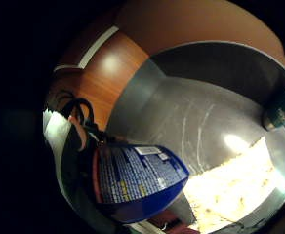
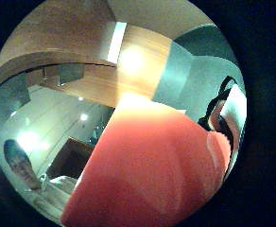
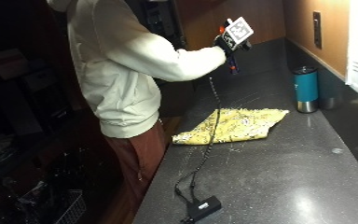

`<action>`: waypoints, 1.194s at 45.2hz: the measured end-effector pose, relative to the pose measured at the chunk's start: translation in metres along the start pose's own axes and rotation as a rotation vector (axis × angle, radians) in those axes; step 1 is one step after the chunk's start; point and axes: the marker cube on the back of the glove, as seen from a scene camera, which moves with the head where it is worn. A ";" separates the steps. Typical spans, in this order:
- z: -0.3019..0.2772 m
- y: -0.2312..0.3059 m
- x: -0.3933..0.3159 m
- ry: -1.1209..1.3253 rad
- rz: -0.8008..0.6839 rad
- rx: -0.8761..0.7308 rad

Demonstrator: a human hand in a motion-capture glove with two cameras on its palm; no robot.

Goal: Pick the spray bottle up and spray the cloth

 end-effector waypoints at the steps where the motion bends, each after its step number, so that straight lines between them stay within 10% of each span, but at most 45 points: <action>1: 0.001 0.001 0.001 -0.011 -0.001 0.014; 31: 0.119 -0.036 0.069 -0.105 0.094 0.310; 37: 0.144 -0.007 0.075 -0.118 0.074 0.067; 54: 0.169 -0.010 0.115 -0.088 0.144 0.107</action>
